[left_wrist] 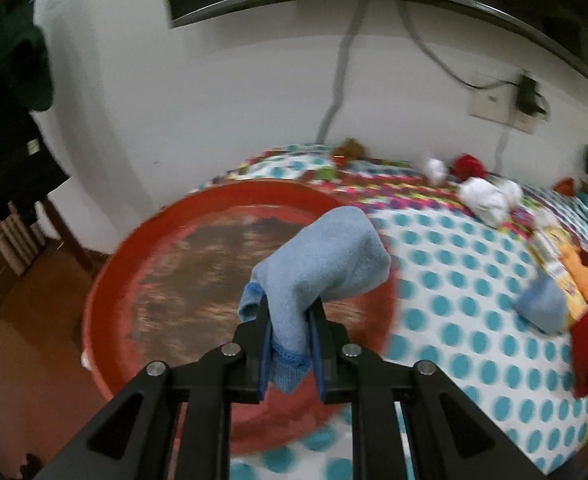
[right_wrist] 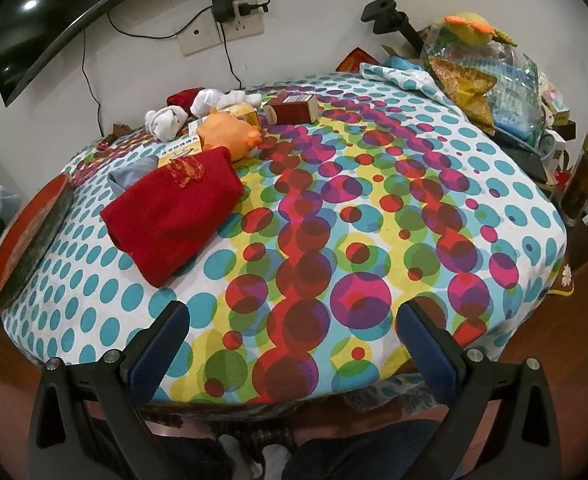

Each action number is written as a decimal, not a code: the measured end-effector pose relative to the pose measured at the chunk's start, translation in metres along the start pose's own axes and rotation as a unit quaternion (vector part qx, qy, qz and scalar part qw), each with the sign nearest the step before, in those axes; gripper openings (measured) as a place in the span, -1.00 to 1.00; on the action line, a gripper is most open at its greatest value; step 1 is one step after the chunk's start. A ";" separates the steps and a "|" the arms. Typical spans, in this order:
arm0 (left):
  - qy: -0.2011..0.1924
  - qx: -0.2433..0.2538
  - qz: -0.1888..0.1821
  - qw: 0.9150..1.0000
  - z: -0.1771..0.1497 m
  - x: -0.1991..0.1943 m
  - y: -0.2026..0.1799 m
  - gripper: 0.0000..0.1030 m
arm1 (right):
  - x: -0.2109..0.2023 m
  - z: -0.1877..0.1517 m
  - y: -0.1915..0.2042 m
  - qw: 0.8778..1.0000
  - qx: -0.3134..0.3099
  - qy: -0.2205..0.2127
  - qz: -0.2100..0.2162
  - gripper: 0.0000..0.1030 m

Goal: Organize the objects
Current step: 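Carry the blue sock to the red tray and open the left gripper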

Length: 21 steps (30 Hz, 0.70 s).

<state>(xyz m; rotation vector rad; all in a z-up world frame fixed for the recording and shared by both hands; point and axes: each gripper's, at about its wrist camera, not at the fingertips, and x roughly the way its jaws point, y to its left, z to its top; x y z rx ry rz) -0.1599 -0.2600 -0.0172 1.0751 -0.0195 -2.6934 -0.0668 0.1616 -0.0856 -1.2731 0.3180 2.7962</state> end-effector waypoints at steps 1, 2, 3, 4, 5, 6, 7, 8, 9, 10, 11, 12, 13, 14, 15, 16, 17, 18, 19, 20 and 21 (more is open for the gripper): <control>0.004 -0.008 0.007 1.000 0.002 0.005 0.012 -0.68 | 0.001 0.000 0.000 1.000 0.000 0.002 0.000 1.00; 0.008 -0.014 0.014 1.000 0.003 0.009 0.021 -0.68 | 0.003 0.000 0.000 1.000 0.001 0.003 -0.001 1.00; 0.011 -0.019 0.019 1.000 0.004 0.012 0.029 -0.68 | 0.003 0.000 0.000 1.000 0.000 0.004 -0.002 1.00; 0.016 -0.026 0.026 0.999 0.004 0.017 0.040 -0.68 | 0.003 -0.001 0.000 1.000 -0.002 0.003 -0.003 1.00; 0.020 -0.030 0.031 0.999 0.004 0.021 0.046 -0.68 | 0.004 -0.001 0.001 1.000 -0.003 0.003 -0.005 1.00; 0.023 -0.033 0.037 0.998 0.004 0.024 0.052 -0.68 | 0.004 -0.001 0.002 1.000 -0.005 0.002 -0.006 1.00; 0.027 -0.036 0.043 0.998 0.003 0.029 0.059 -0.68 | 0.004 -0.002 0.002 1.000 -0.007 0.002 -0.008 1.00; 0.032 -0.040 0.048 0.998 0.002 0.033 0.066 -0.68 | 0.004 -0.002 0.002 1.000 -0.008 0.002 -0.009 1.00; 0.034 -0.043 0.052 0.997 0.001 0.036 0.071 -0.68 | 0.004 -0.002 0.003 1.000 -0.009 0.001 -0.009 1.00; 0.037 -0.044 0.057 0.997 0.000 0.040 0.076 -0.68 | 0.004 -0.002 0.003 1.000 -0.010 0.000 -0.008 1.00; 0.039 -0.044 0.060 0.996 -0.001 0.042 0.079 -0.68 | 0.004 -0.003 0.004 1.000 -0.011 -0.001 -0.007 1.00; 0.041 -0.046 0.064 0.996 -0.002 0.045 0.083 -0.68 | 0.004 -0.003 0.004 1.000 -0.011 -0.001 -0.006 1.00; 0.044 -0.050 0.068 0.996 -0.003 0.049 0.088 -0.68 | 0.004 -0.003 0.005 1.000 -0.013 -0.002 -0.008 1.00; 0.046 -0.052 0.069 0.995 -0.004 0.052 0.091 -0.68 | 0.005 -0.003 0.006 1.000 -0.017 -0.002 -0.011 1.00; 0.048 -0.053 0.072 0.995 -0.005 0.054 0.094 -0.68 | 0.005 -0.004 0.006 1.000 -0.019 -0.003 -0.012 1.00; 0.052 -0.055 0.075 0.994 -0.006 0.057 0.096 -0.68 | 0.005 -0.004 0.007 1.000 -0.021 -0.004 -0.014 1.00; 0.055 -0.059 0.076 0.994 -0.007 0.060 0.100 -0.68 | 0.005 -0.004 0.008 1.000 -0.023 -0.004 -0.016 1.00; 0.058 -0.063 0.076 0.993 -0.007 0.062 0.102 -0.68 | 0.005 -0.005 0.008 1.000 -0.025 -0.005 -0.017 1.00; 0.063 -0.070 0.075 0.993 -0.008 0.066 0.105 -0.68 | 0.006 -0.005 0.009 0.999 -0.027 -0.006 -0.019 1.00; 0.066 -0.072 0.075 0.992 -0.009 0.068 0.107 -0.68 | 0.006 -0.005 0.009 0.999 -0.030 -0.006 -0.021 1.00; 0.069 -0.073 0.075 0.992 -0.009 0.070 0.108 -0.68 | 0.006 -0.006 0.010 0.999 -0.032 -0.007 -0.023 1.00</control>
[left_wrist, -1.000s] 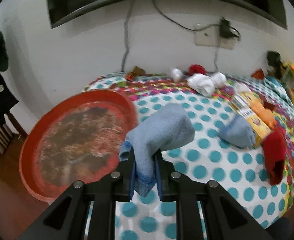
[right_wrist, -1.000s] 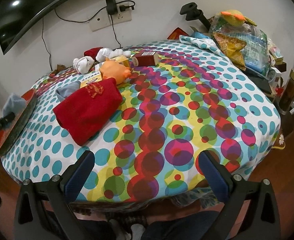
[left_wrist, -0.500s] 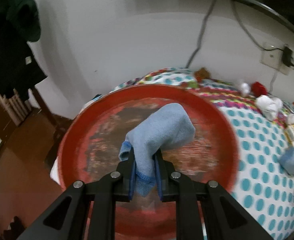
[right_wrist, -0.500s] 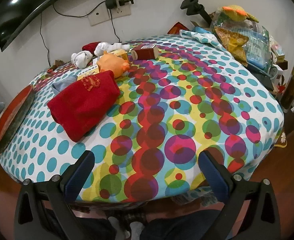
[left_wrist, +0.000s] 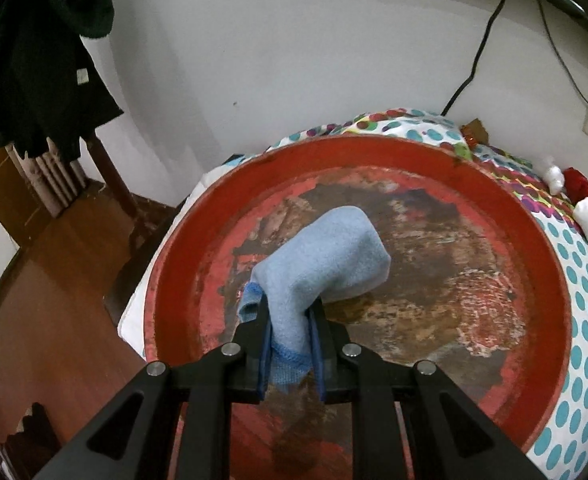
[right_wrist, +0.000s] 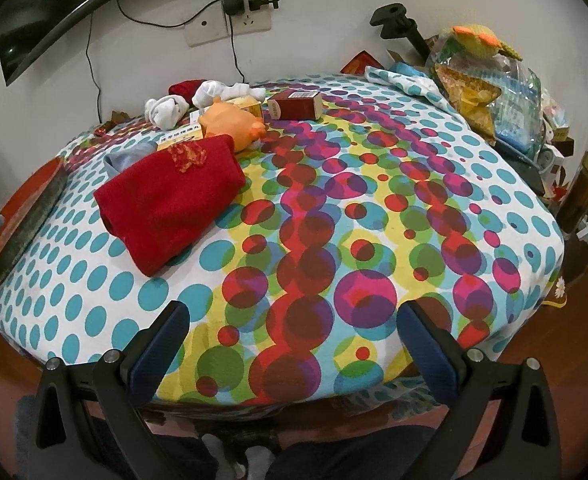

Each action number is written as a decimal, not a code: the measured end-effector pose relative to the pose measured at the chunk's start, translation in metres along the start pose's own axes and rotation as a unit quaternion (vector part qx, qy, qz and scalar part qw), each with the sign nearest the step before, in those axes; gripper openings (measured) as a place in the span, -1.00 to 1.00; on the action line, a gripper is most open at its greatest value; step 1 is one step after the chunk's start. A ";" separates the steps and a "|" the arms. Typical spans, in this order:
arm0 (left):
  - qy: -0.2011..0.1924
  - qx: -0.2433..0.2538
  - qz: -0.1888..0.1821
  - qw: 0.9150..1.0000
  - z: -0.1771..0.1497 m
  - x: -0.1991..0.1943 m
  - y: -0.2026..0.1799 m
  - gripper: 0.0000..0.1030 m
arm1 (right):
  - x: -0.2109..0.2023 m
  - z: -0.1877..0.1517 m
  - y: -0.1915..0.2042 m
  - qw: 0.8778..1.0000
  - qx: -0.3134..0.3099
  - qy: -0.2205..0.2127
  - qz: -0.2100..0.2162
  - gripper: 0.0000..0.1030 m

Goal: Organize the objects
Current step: 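Carry the blue sock to the red tray and open the left gripper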

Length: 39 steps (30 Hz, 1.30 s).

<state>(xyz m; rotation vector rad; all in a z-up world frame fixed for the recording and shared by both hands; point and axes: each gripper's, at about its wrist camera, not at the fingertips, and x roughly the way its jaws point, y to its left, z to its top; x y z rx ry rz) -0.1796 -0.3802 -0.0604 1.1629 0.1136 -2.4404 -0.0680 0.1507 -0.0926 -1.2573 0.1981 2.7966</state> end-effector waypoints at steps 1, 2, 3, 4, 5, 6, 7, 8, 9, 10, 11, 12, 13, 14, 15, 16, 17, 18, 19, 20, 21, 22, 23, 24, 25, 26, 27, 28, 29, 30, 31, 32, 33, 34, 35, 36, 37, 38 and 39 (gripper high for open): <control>0.003 -0.002 0.004 1.000 0.000 0.003 0.001 -0.68 | 0.001 0.000 0.001 1.000 -0.003 0.000 -0.002 1.00; 0.004 -0.005 0.006 1.000 0.000 0.005 0.002 -0.68 | 0.001 -0.001 0.002 1.000 -0.007 -0.001 -0.005 1.00; 0.007 -0.009 0.005 1.000 0.000 0.007 0.003 -0.68 | 0.002 -0.001 0.003 1.000 -0.012 -0.002 -0.008 1.00; 0.010 -0.014 0.006 1.000 0.000 0.010 0.005 -0.68 | 0.003 -0.002 0.005 1.000 -0.018 -0.001 -0.014 1.00; 0.013 -0.018 0.009 1.000 0.000 0.013 0.007 -0.67 | 0.003 -0.002 0.006 1.000 -0.023 -0.001 -0.018 1.00; 0.014 -0.021 0.010 1.000 0.000 0.015 0.008 -0.67 | 0.003 -0.003 0.007 0.999 -0.025 -0.001 -0.021 1.00; 0.016 -0.027 0.013 0.999 0.001 0.017 0.010 -0.67 | 0.004 -0.003 0.008 0.999 -0.028 -0.002 -0.023 1.00; 0.016 -0.031 0.015 0.999 0.003 0.018 0.012 -0.67 | 0.004 -0.004 0.008 0.999 -0.030 -0.002 -0.024 1.00; 0.016 -0.036 0.014 0.999 0.005 0.019 0.016 -0.67 | 0.004 -0.004 0.008 0.999 -0.031 -0.003 -0.025 1.00; 0.015 -0.039 0.014 0.999 0.009 0.019 0.018 -0.67 | 0.004 -0.005 0.009 0.999 -0.032 -0.004 -0.026 1.00; 0.012 -0.038 0.017 0.999 0.012 0.019 0.019 -0.67 | 0.004 -0.005 0.009 0.999 -0.034 -0.005 -0.027 1.00; 0.009 -0.036 0.022 0.999 0.017 0.019 0.021 -0.67 | 0.004 -0.005 0.009 0.999 -0.036 -0.005 -0.029 1.00; 0.009 -0.036 0.024 0.999 0.023 0.020 0.022 -0.67 | 0.004 -0.005 0.010 0.999 -0.038 -0.006 -0.031 1.00; 0.010 -0.037 0.026 0.999 0.028 0.021 0.024 -0.67 | 0.004 -0.006 0.010 0.999 -0.039 -0.007 -0.031 1.00; 0.011 -0.039 0.027 0.999 0.033 0.022 0.026 -0.67 | 0.003 -0.006 0.010 0.999 -0.039 -0.008 -0.031 1.00; 0.012 -0.042 0.026 0.999 0.039 0.025 0.028 -0.67 | 0.003 -0.006 0.010 0.999 -0.039 -0.010 -0.031 1.00; 0.015 -0.041 0.025 0.999 0.043 0.027 0.029 -0.67 | 0.003 -0.007 0.010 0.999 -0.039 -0.011 -0.031 1.00; 0.020 -0.039 0.025 0.999 0.047 0.031 0.028 -0.67 | 0.003 -0.007 0.011 0.999 -0.039 -0.014 -0.031 1.00; 0.025 -0.037 0.027 0.999 0.051 0.035 0.028 -0.67 | 0.003 -0.008 0.011 0.999 -0.039 -0.016 -0.032 1.00; 0.026 -0.037 0.029 0.999 0.054 0.038 0.028 -0.67 | 0.002 -0.009 0.011 0.998 -0.040 -0.019 -0.032 1.00; 0.026 -0.037 0.031 0.998 0.057 0.041 0.028 -0.67 | 0.002 -0.010 0.011 0.998 -0.042 -0.023 -0.030 1.00; 0.028 -0.040 0.030 0.998 0.060 0.045 0.028 -0.67 | 0.002 -0.011 0.010 0.998 -0.043 -0.027 -0.029 1.00; 0.030 -0.042 0.027 0.998 0.063 0.049 0.028 -0.67 | 0.001 -0.012 0.010 0.998 -0.044 -0.031 -0.028 1.00; 0.031 -0.042 0.027 0.998 0.066 0.051 0.027 -0.67 | 0.001 -0.012 0.010 0.998 -0.045 -0.032 -0.028 1.00; 0.032 -0.041 0.027 0.998 0.069 0.055 0.025 -0.67 | 0.001 -0.012 0.010 0.998 -0.046 -0.034 -0.028 1.00; 0.036 -0.037 0.027 0.998 0.072 0.059 0.023 -0.66 | 0.001 -0.013 0.010 0.998 -0.046 -0.036 -0.027 1.00; 0.044 -0.036 0.024 0.998 0.074 0.063 0.021 -0.66 | 0.000 -0.013 0.010 0.998 -0.045 -0.039 -0.028 1.00; 0.052 -0.038 0.016 0.998 0.077 0.069 0.020 -0.64 | 0.000 -0.014 0.010 0.998 -0.045 -0.041 -0.028 1.00; 0.056 -0.041 0.014 0.997 0.079 0.071 0.020 -0.64 | 0.000 -0.014 0.010 0.998 -0.044 -0.043 -0.029 1.00; 0.060 -0.049 0.010 0.997 0.080 0.072 0.021 -0.62 | 0.000 -0.014 0.010 0.998 -0.045 -0.045 -0.028 1.00; 0.067 -0.057 0.001 0.996 0.082 0.074 0.021 -0.58 | 0.000 -0.014 0.010 0.998 -0.046 -0.045 -0.028 1.00; 0.076 -0.055 0.001 0.996 0.082 0.078 0.019 -0.55 | 0.000 -0.014 0.010 0.998 -0.047 -0.045 -0.027 1.00; 0.083 -0.050 0.008 0.995 0.083 0.081 0.016 -0.53 | 0.000 -0.014 0.010 0.998 -0.046 -0.045 -0.027 1.00; 0.085 -0.044 0.015 0.995 0.083 0.083 0.014 -0.41 | 0.000 -0.014 0.010 0.998 -0.045 -0.045 -0.028 1.00; 0.086 -0.044 0.015 0.995 0.082 0.084 0.014 -0.30 | 0.000 -0.014 0.010 0.998 -0.045 -0.045 -0.029 1.00; 0.088 -0.046 0.012 0.995 0.081 0.085 0.015 -0.06 | 0.000 -0.014 0.010 0.998 -0.045 -0.044 -0.030 1.00; 0.084 -0.058 0.007 0.995 0.080 0.084 0.020 0.02 | 0.000 -0.015 0.010 0.998 -0.044 -0.043 -0.030 1.00; 0.075 -0.067 0.003 0.995 0.079 0.080 0.024 0.03 | -0.001 -0.015 0.011 0.998 -0.045 -0.041 -0.030 1.00; 0.066 -0.075 0.001 0.995 0.078 0.074 0.028 0.04 | -0.001 -0.015 0.011 0.998 -0.046 -0.040 -0.029 1.00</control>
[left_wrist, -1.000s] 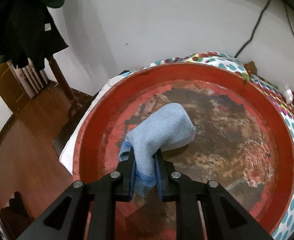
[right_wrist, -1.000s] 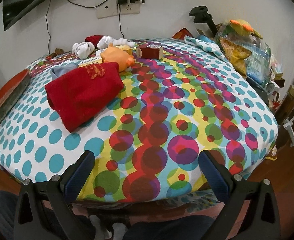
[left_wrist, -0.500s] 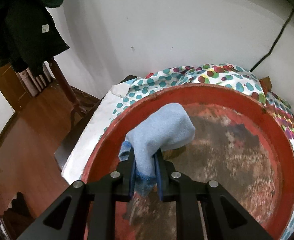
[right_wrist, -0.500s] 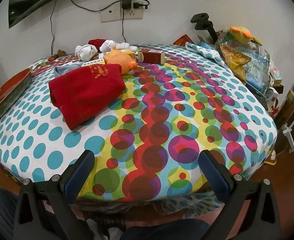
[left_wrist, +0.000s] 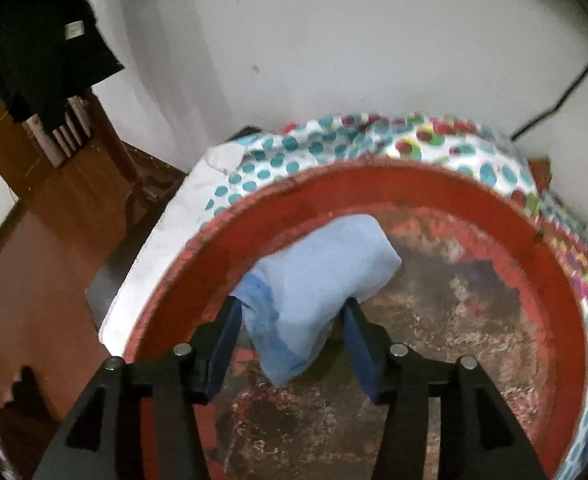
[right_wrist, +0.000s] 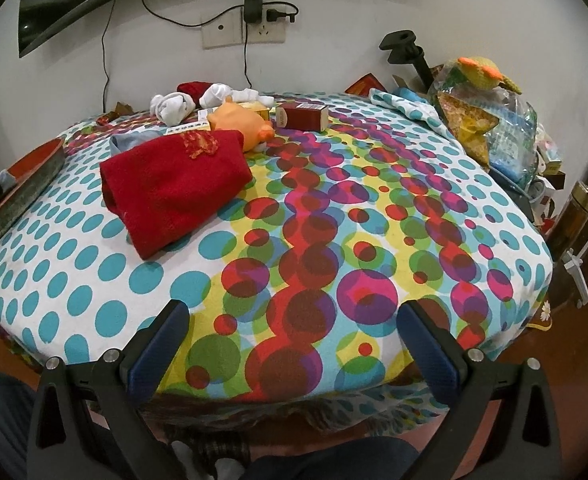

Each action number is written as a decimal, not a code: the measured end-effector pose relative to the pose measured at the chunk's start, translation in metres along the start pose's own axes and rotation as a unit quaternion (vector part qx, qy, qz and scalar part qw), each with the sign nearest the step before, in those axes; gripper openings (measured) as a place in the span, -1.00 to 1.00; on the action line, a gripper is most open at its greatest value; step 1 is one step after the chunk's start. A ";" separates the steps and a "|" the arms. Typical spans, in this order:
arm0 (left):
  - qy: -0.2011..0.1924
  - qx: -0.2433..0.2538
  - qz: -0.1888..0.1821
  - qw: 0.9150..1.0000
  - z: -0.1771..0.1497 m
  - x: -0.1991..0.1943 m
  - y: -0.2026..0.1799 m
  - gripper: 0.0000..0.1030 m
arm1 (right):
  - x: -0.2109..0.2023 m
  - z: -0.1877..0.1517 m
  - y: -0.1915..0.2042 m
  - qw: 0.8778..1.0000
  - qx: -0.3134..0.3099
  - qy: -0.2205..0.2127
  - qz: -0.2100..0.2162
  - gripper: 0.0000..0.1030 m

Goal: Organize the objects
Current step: 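Carry the blue sock to the red tray and open the left gripper, then grasp the red knitted cloth with the right gripper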

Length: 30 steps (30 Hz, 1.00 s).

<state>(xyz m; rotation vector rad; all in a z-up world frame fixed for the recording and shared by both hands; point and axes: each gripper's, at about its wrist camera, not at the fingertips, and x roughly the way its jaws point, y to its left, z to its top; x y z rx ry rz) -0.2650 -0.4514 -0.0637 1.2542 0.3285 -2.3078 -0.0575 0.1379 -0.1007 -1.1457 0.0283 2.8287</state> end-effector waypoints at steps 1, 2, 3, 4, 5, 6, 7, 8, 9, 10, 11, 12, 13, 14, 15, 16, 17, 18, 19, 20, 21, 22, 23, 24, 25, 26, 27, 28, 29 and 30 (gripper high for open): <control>-0.004 -0.006 -0.003 1.000 -0.001 -0.005 0.004 0.04 | -0.001 0.000 0.000 1.000 -0.001 0.000 0.001 1.00; -0.008 -0.010 -0.013 1.000 -0.003 -0.011 0.007 0.04 | -0.002 -0.001 0.001 1.000 -0.003 0.001 0.006 1.00; -0.019 -0.012 -0.027 0.999 -0.007 -0.020 0.009 0.04 | -0.003 -0.001 0.003 1.000 -0.007 -0.001 0.013 1.00; -0.041 -0.011 -0.045 0.998 -0.015 -0.037 0.013 0.04 | -0.006 0.000 0.006 1.000 -0.012 -0.005 0.017 1.00; -0.058 -0.011 -0.055 0.997 -0.022 -0.050 0.015 0.04 | -0.010 0.001 0.009 1.000 -0.017 -0.011 0.021 1.00; -0.078 -0.010 -0.063 0.995 -0.032 -0.065 0.017 0.04 | -0.013 0.003 0.014 0.999 -0.024 -0.018 0.027 1.00; -0.098 -0.005 -0.077 0.992 -0.044 -0.083 0.017 0.04 | -0.015 0.006 0.020 0.999 -0.033 -0.021 0.037 1.00; -0.115 0.005 -0.095 0.989 -0.060 -0.102 0.016 0.05 | -0.015 0.010 0.026 0.998 -0.039 -0.019 0.044 1.00; -0.126 0.013 -0.106 0.986 -0.073 -0.116 0.013 0.06 | -0.014 0.014 0.031 0.998 -0.041 -0.017 0.051 1.00; -0.133 0.026 -0.121 0.983 -0.095 -0.133 0.006 0.06 | -0.011 0.019 0.037 0.997 -0.041 -0.013 0.062 1.00; -0.134 0.035 -0.133 0.981 -0.111 -0.143 0.001 0.06 | -0.009 0.023 0.041 0.997 -0.039 -0.011 0.069 1.00; -0.133 0.043 -0.148 0.979 -0.127 -0.151 -0.003 0.06 | -0.007 0.028 0.047 0.996 -0.037 -0.010 0.076 1.00; -0.129 0.052 -0.167 0.976 -0.146 -0.158 -0.008 0.06 | -0.005 0.033 0.051 0.996 -0.035 -0.013 0.078 0.98; -0.125 0.059 -0.187 0.973 -0.166 -0.165 -0.013 0.06 | -0.003 0.039 0.054 0.996 -0.028 -0.016 0.077 0.98; -0.123 0.064 -0.200 0.970 -0.180 -0.170 -0.018 0.06 | 0.001 0.043 0.057 0.996 -0.023 -0.015 0.080 0.98; -0.121 0.067 -0.211 0.968 -0.196 -0.175 -0.022 0.06 | 0.006 0.047 0.059 0.996 -0.016 -0.009 0.086 0.98; -0.120 0.067 -0.224 0.965 -0.212 -0.180 -0.024 0.06 | 0.012 0.053 0.062 0.996 -0.007 -0.004 0.091 0.90; -0.118 0.066 -0.234 0.963 -0.222 -0.182 -0.026 0.06 | 0.016 0.057 0.064 0.996 -0.003 -0.004 0.094 0.80; -0.114 0.066 -0.246 0.960 -0.235 -0.184 -0.029 0.06 | 0.019 0.061 0.066 0.996 -0.001 -0.005 0.090 0.52; -0.112 0.066 -0.253 0.959 -0.241 -0.184 -0.030 0.06 | 0.023 0.065 0.069 0.997 0.001 -0.005 0.083 0.25; -0.110 0.068 -0.259 0.957 -0.248 -0.184 -0.032 0.06 | 0.029 0.069 0.072 0.997 0.001 0.002 0.081 0.11; -0.104 0.073 -0.263 0.956 -0.256 -0.182 -0.034 0.06 | 0.033 0.072 0.073 0.997 0.000 0.007 0.077 -0.17; -0.100 0.076 -0.266 0.956 -0.259 -0.181 -0.036 0.06 | 0.038 0.075 0.075 0.998 0.003 0.013 0.066 -0.29; -0.100 0.077 -0.269 0.955 -0.263 -0.181 -0.036 0.06 | 0.039 0.076 0.073 0.998 0.005 0.013 0.063 -0.30; -0.104 0.079 -0.273 0.953 -0.268 -0.181 -0.036 0.06 | 0.039 0.078 0.072 0.998 0.011 0.013 0.067 -0.44; -0.104 0.081 -0.273 0.953 -0.268 -0.181 -0.037 0.06 | 0.037 0.078 0.070 0.998 0.015 0.013 0.067 -0.56; -0.105 0.084 -0.274 0.952 -0.267 -0.180 -0.037 0.06 | 0.034 0.078 0.067 0.998 0.017 0.011 0.065 -0.59; -0.107 0.088 -0.275 0.951 -0.268 -0.180 -0.038 0.06 | 0.029 0.079 0.065 0.998 0.018 0.006 0.064 -0.66; -0.108 0.090 -0.273 0.952 -0.269 -0.181 -0.039 0.06 | 0.024 0.079 0.063 0.998 0.018 0.005 0.062 -0.75; -0.109 0.090 -0.271 0.952 -0.269 -0.181 -0.039 0.06 | 0.021 0.080 0.062 0.998 0.018 0.004 0.062 -0.76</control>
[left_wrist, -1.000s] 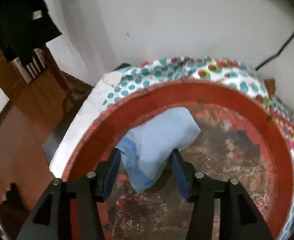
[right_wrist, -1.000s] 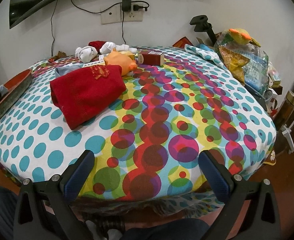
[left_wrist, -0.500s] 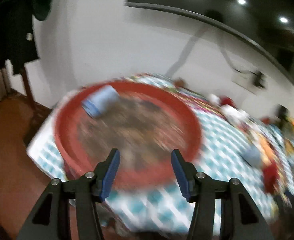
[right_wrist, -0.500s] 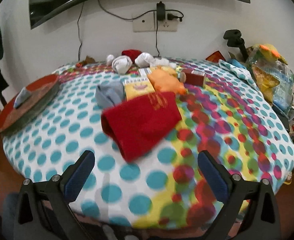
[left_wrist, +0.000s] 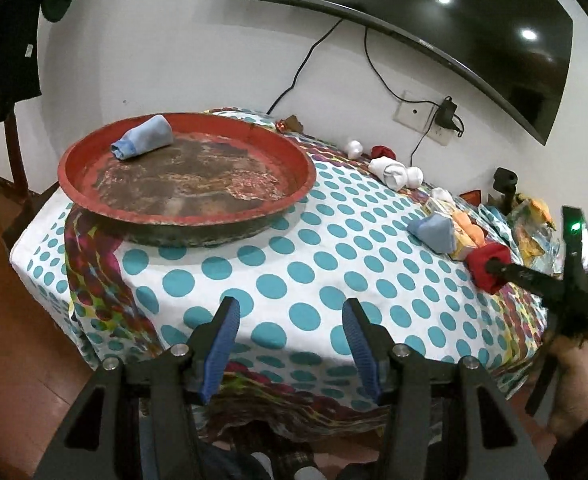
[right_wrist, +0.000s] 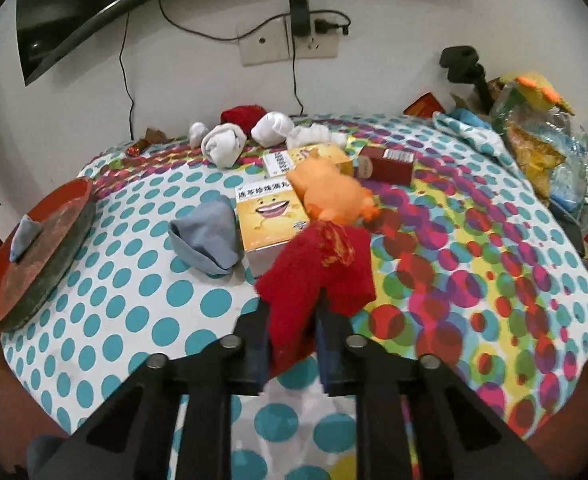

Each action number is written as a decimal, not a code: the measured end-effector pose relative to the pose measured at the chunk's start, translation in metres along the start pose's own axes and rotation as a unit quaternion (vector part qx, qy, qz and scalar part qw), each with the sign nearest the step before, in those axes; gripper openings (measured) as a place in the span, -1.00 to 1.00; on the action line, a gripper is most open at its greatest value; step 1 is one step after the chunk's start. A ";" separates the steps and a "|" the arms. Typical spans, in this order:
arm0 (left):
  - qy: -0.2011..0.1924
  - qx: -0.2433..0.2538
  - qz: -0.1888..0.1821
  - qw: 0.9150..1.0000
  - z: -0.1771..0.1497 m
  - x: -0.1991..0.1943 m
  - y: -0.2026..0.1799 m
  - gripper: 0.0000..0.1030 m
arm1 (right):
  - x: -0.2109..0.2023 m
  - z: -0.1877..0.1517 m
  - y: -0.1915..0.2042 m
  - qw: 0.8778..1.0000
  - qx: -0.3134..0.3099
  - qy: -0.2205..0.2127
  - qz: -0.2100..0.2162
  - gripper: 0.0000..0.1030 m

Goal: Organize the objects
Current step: 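Grasp the red knitted cloth with the right gripper, then carry the red cloth to the red tray and release it with the right gripper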

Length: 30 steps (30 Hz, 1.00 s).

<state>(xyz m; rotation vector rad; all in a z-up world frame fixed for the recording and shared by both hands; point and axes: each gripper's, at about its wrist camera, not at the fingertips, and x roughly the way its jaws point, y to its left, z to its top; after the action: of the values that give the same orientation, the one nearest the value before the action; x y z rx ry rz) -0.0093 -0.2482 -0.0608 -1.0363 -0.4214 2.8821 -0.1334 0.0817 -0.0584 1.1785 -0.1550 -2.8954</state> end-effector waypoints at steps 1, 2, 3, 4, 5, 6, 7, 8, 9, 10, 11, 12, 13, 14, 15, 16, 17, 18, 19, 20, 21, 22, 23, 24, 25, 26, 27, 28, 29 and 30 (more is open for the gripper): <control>-0.002 0.001 0.001 1.000 0.001 -0.002 0.001 0.06 | -0.005 0.001 -0.001 1.000 -0.001 -0.002 0.000 -0.77; -0.003 0.002 0.003 1.000 0.000 -0.003 0.000 0.06 | -0.011 0.003 -0.001 1.000 -0.004 -0.006 0.003 -0.78; -0.004 0.002 0.005 1.000 -0.001 -0.004 -0.001 0.06 | -0.018 0.006 0.000 1.000 -0.007 -0.011 0.002 -0.79; -0.007 0.007 0.010 1.000 -0.001 -0.006 -0.002 0.06 | -0.026 0.009 0.002 1.000 -0.011 -0.017 0.002 -0.79; -0.008 0.011 0.012 1.000 -0.001 -0.007 -0.004 0.06 | -0.032 0.012 0.004 1.000 -0.016 -0.022 0.002 -0.79; -0.008 0.016 0.013 1.000 -0.002 -0.008 -0.005 0.06 | -0.037 0.015 0.006 0.999 -0.020 -0.027 0.002 -0.79; -0.007 0.019 0.016 1.000 -0.002 -0.010 -0.007 0.06 | -0.044 0.018 0.008 0.999 -0.024 -0.035 0.004 -0.80; -0.008 0.020 0.017 1.000 -0.002 -0.011 -0.007 0.06 | -0.053 0.022 0.010 0.999 -0.026 -0.044 0.007 -0.80; -0.011 0.020 0.017 1.000 -0.003 -0.013 -0.008 0.06 | -0.058 0.025 0.012 0.998 -0.029 -0.049 0.008 -0.80; -0.012 0.019 0.016 1.000 -0.003 -0.015 -0.008 0.06 | -0.066 0.029 0.015 0.998 -0.032 -0.057 0.010 -0.80; -0.013 0.018 0.018 1.000 -0.003 -0.017 -0.008 0.06 | -0.073 0.034 0.018 0.997 -0.035 -0.063 0.012 -0.80; -0.014 0.018 0.019 1.000 -0.003 -0.019 -0.009 0.06 | -0.078 0.037 0.021 0.997 -0.038 -0.067 0.013 -0.80; -0.016 0.018 0.020 1.000 -0.004 -0.022 -0.009 0.06 | -0.084 0.041 0.024 0.996 -0.041 -0.073 0.014 -0.80; -0.017 0.018 0.021 0.999 -0.005 -0.024 -0.008 0.06 | -0.091 0.046 0.027 0.996 -0.043 -0.080 0.016 -0.80; -0.018 0.019 0.024 0.999 -0.006 -0.026 -0.008 0.06 | -0.097 0.051 0.031 0.995 -0.045 -0.085 0.018 -0.80; -0.018 0.018 0.029 0.999 -0.007 -0.027 -0.007 0.06 | -0.103 0.056 0.035 0.994 -0.048 -0.091 0.021 -0.80; -0.018 0.016 0.033 0.999 -0.008 -0.029 -0.006 0.06 | -0.109 0.061 0.041 0.993 -0.055 -0.098 0.025 -0.80; -0.018 0.014 0.036 0.999 -0.009 -0.030 -0.004 0.06 | -0.114 0.063 0.046 0.993 -0.060 -0.103 0.028 -0.80; -0.018 0.011 0.040 0.999 -0.010 -0.032 -0.002 0.06 | -0.119 0.066 0.052 0.991 -0.066 -0.108 0.031 -0.80; -0.018 0.009 0.043 0.999 -0.010 -0.033 0.000 0.06 | -0.122 0.069 0.059 0.990 -0.072 -0.112 0.034 -0.80; -0.019 0.007 0.047 0.999 -0.011 -0.034 0.003 0.06 | -0.125 0.071 0.065 0.990 -0.077 -0.116 0.038 -0.80; -0.019 0.005 0.051 0.998 -0.011 -0.035 0.005 0.06 | -0.127 0.073 0.071 0.989 -0.082 -0.118 0.041 -0.80; -0.020 0.002 0.057 0.998 -0.011 -0.037 0.009 0.06 | -0.128 0.075 0.078 0.988 -0.087 -0.120 0.043 -0.80; -0.020 -0.002 0.061 0.998 -0.011 -0.038 0.012 0.06 | -0.129 0.077 0.085 0.987 -0.091 -0.120 0.048 -0.80; -0.020 -0.007 0.064 0.998 -0.010 -0.039 0.016 0.06 | -0.129 0.078 0.091 0.987 -0.095 -0.120 0.051 -0.80; -0.021 -0.015 0.067 0.997 -0.009 -0.040 0.020 0.06 | -0.128 0.079 0.099 0.986 -0.100 -0.120 0.055 -0.80; -0.022 -0.020 0.071 0.997 -0.008 -0.041 0.024 0.06 | -0.128 0.080 0.107 0.985 -0.106 -0.120 0.059 -0.80; -0.025 -0.028 0.077 0.996 -0.007 -0.042 0.029 0.06 | -0.127 0.080 0.116 0.984 -0.113 -0.121 0.062 -0.80; -0.027 -0.034 0.082 0.996 -0.006 -0.043 0.033 0.06 | -0.125 0.081 0.126 0.983 -0.120 -0.120 0.066 -0.80; -0.028 -0.039 0.086 0.995 -0.006 -0.043 0.036 0.06 | -0.124 0.081 0.133 0.982 -0.125 -0.120 0.069 -0.80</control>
<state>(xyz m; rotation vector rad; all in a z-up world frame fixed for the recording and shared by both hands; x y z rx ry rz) 0.0293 -0.2876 -0.0481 -1.0540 -0.4741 3.0766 -0.1045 -0.0376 0.0988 0.7478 0.1170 -2.8199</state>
